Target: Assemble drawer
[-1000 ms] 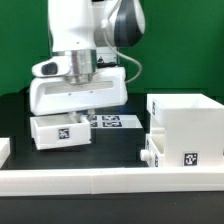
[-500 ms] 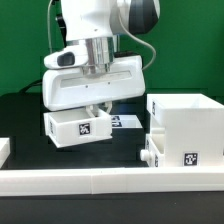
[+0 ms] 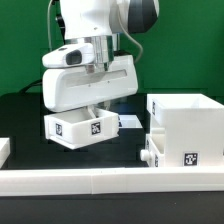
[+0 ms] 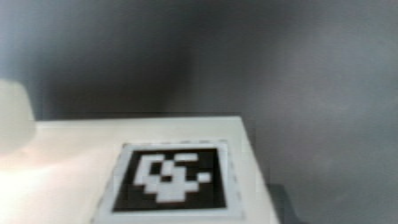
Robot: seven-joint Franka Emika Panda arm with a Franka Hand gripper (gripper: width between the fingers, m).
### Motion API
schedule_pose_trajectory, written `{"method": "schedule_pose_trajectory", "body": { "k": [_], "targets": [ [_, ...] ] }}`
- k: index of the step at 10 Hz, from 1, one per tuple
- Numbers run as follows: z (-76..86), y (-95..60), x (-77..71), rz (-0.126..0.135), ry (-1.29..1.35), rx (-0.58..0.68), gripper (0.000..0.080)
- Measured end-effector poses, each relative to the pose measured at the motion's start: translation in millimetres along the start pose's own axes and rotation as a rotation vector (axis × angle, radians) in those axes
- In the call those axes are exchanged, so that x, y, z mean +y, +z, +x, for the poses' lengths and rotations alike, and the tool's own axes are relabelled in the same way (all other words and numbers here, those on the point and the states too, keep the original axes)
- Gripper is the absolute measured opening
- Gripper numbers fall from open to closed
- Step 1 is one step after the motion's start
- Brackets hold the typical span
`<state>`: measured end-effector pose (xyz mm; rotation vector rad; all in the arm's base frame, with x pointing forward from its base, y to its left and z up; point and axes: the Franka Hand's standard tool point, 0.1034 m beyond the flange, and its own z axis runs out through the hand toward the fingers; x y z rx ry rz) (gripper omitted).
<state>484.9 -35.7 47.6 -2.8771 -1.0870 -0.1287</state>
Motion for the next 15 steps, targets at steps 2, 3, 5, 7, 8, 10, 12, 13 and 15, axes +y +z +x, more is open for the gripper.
{"method": "schedule_pose_trajectory", "body": {
  "k": [2, 3, 5, 7, 8, 10, 12, 13, 15],
  "targets": [
    [9.6, -5.6, 5.1, -0.019, -0.186, -0.010, 0.0041],
    [7.6, -4.3, 5.2, -0.016, -0.244, -0.012, 0.0041],
    [7.9, -4.3, 5.8, -0.018, -0.366, -0.017, 0.0041],
    [15.7, -7.6, 9.9, -0.031, -0.546, -0.032, 0.0041],
    [16.5, -8.1, 10.2, -0.033, -0.615, -0.038, 0.0041],
    [13.4, -6.8, 10.5, -0.024, -0.702, -0.047, 0.0041],
    [19.6, -9.1, 12.3, 0.016, -0.691, -0.068, 0.0041],
    [29.0, -11.8, 16.9, 0.042, -0.697, -0.080, 0.0041],
    [39.5, -15.8, 26.2, 0.051, -0.701, -0.083, 0.0041]
  ]
}}
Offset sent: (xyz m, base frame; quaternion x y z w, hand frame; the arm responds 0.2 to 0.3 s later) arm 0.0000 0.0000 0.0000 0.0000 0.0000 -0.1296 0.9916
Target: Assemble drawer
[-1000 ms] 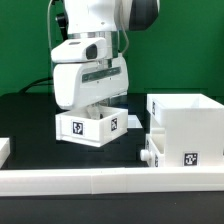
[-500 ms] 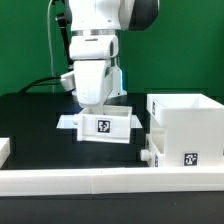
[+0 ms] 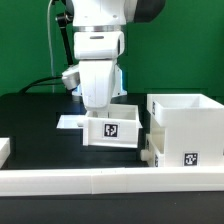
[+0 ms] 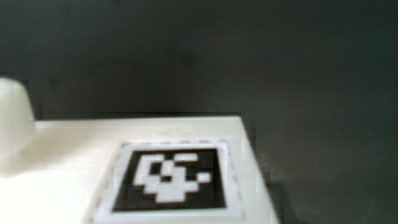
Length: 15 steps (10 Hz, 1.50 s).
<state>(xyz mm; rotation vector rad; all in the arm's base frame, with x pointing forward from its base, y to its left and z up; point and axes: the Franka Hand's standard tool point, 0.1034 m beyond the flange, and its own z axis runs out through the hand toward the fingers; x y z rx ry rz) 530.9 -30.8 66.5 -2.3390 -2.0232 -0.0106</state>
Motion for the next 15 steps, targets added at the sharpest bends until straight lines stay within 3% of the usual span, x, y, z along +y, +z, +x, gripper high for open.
{"method": "schedule_pose_trajectory", "body": {
  "k": [3, 5, 8, 10, 14, 15],
  "targets": [
    [0.1, 2.5, 0.7, 0.001, -0.014, 0.001, 0.0041],
    [4.7, 2.6, 11.5, -0.009, -0.073, 0.007, 0.0041],
    [5.3, 5.1, 11.7, -0.024, -0.073, 0.011, 0.0041],
    [5.4, 5.9, 11.1, -0.021, -0.073, 0.011, 0.0041],
    [20.8, 9.6, 9.2, -0.017, -0.099, 0.018, 0.0041],
    [22.3, 10.4, 10.1, -0.039, -0.098, 0.022, 0.0041]
  ]
}}
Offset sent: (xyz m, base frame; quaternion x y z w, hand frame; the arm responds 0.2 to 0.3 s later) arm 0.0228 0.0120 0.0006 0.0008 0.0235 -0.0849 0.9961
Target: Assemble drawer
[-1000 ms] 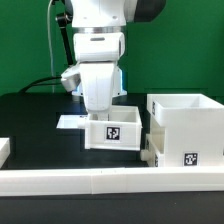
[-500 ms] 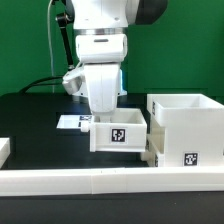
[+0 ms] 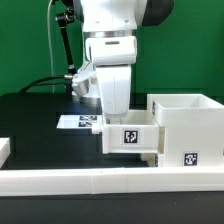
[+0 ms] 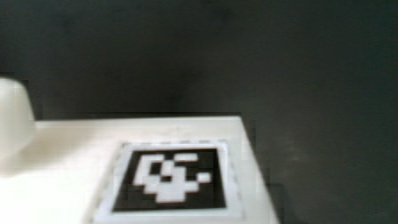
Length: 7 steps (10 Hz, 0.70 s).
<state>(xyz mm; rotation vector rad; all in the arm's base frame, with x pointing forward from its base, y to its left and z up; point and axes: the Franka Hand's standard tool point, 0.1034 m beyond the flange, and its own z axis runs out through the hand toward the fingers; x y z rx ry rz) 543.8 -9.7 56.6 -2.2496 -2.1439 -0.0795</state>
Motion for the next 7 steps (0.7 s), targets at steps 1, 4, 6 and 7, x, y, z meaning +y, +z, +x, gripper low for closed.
{"method": "schedule_pose_trajectory", "body": {
  "k": [1, 4, 6, 7],
  "targets": [
    [-0.3, 1.2, -1.8, 0.004, 0.000, 0.000, 0.0041],
    [2.7, 2.6, -2.4, 0.007, -0.002, 0.002, 0.0041],
    [6.2, 2.3, -1.6, 0.006, 0.005, 0.003, 0.0041],
    [10.1, 2.1, -0.8, 0.005, 0.007, 0.004, 0.0041]
  ]
}}
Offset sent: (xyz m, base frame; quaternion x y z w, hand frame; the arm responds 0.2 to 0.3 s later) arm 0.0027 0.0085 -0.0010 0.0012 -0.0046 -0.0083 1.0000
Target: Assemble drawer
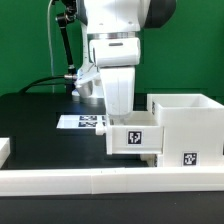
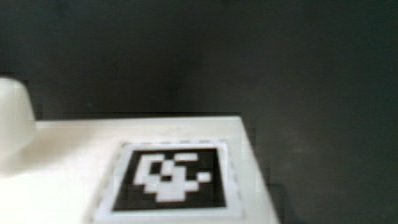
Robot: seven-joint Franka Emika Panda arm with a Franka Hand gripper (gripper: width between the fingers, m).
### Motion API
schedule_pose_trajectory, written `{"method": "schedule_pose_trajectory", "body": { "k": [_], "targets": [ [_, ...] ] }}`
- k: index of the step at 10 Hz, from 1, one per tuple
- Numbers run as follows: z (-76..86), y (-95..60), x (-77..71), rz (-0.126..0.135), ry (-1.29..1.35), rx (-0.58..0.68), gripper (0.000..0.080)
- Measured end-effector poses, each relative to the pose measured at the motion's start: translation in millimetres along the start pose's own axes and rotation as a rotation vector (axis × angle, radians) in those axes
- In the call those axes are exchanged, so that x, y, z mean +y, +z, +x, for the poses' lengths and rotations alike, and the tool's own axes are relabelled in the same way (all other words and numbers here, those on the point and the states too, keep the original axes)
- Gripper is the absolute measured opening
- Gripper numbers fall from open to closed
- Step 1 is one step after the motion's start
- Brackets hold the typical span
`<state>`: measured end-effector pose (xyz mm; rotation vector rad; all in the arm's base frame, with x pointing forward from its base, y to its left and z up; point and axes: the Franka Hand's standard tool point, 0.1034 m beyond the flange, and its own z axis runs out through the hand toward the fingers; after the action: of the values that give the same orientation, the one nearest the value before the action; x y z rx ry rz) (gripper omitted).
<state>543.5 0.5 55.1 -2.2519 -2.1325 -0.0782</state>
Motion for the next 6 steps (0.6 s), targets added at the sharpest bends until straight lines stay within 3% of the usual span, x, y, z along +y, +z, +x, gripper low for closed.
{"method": "schedule_pose_trajectory", "body": {
  "k": [6],
  "targets": [
    [9.8, 1.5, -1.8, 0.002, 0.060, -0.004, 0.0041]
  ]
}}
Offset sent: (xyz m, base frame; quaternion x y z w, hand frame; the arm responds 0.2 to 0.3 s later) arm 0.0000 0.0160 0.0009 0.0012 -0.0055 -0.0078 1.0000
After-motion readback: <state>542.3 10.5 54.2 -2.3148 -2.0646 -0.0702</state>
